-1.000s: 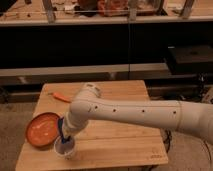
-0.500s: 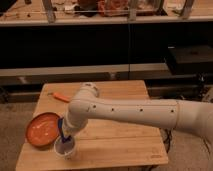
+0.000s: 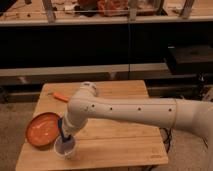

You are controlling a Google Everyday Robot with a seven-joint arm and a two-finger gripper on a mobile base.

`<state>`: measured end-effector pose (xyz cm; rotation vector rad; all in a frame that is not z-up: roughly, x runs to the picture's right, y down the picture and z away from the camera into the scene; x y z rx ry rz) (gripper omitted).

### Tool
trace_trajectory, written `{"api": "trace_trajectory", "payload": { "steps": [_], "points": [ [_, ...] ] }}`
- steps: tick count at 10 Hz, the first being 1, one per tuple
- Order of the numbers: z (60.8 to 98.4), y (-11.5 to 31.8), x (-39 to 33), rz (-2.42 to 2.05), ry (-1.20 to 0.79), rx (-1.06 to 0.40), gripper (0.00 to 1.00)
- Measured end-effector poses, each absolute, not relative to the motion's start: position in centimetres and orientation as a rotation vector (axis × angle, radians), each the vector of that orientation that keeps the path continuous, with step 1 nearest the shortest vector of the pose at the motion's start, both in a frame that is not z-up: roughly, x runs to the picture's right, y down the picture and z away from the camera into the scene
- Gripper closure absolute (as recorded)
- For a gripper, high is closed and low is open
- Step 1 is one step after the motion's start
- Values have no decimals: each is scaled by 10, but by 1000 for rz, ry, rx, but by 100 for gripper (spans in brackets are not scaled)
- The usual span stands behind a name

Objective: Place the white sponge in the ceramic cup

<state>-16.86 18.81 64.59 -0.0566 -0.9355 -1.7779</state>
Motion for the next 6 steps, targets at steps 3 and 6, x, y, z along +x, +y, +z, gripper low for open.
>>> {"api": "trace_trajectory", "payload": {
  "steps": [3,6],
  "points": [
    [638,189,-167,-1826,-963,-30,99],
    [626,192,-158,-1908,-1017,0,99]
  ]
}}
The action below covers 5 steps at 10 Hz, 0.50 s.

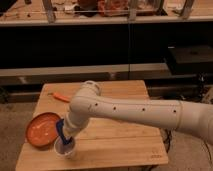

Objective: Place the white sponge in the ceramic cup

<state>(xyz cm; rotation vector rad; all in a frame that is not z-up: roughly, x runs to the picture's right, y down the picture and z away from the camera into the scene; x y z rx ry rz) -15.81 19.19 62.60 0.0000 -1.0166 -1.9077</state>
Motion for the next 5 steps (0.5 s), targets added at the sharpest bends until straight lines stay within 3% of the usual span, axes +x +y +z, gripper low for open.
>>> {"api": "trace_trajectory", "payload": {
  "steps": [2,5],
  "points": [
    [616,193,-154,-1955,-1059,-4,98],
    [599,195,-142,-1995,-1106,-27,72]
  ]
}}
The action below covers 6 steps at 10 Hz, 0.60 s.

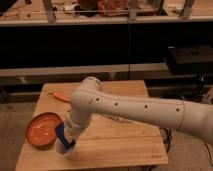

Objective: Place the white sponge in the ceramic cup

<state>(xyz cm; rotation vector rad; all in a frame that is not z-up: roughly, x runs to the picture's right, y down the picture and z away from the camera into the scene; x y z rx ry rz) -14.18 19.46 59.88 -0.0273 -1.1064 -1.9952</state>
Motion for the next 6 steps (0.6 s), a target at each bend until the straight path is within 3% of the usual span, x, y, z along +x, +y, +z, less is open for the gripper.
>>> {"api": "trace_trajectory", "payload": {
  "steps": [4,6],
  "points": [
    [586,199,-138,-2018,-1121,-34,30],
    [585,200,-139,-2015,-1120,-37,20]
  ]
}}
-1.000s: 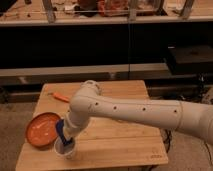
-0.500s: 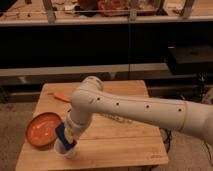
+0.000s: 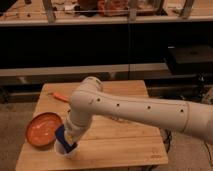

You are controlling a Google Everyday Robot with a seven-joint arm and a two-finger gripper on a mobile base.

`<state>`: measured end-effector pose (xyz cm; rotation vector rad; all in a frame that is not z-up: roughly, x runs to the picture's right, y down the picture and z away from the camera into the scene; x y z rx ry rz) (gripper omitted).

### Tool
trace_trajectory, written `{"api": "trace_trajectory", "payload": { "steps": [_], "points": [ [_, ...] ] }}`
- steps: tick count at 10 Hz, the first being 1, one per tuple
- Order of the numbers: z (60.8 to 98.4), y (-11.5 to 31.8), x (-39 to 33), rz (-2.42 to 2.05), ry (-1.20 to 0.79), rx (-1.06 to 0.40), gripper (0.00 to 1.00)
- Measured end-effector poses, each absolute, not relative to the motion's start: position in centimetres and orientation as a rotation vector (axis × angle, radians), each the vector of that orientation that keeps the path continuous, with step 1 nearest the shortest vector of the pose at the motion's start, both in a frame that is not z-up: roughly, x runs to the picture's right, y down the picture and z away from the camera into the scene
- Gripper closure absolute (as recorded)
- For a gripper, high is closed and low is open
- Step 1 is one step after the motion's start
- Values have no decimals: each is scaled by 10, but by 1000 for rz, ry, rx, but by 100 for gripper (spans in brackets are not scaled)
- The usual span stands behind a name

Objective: Place the white sponge in the ceramic cup

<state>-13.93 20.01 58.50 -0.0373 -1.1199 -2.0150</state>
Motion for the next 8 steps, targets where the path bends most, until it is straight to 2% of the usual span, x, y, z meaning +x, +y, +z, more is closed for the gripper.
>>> {"api": "trace_trajectory", "payload": {
  "steps": [8],
  "points": [
    [585,199,-140,-1964,-1061,3,20]
  ]
}}
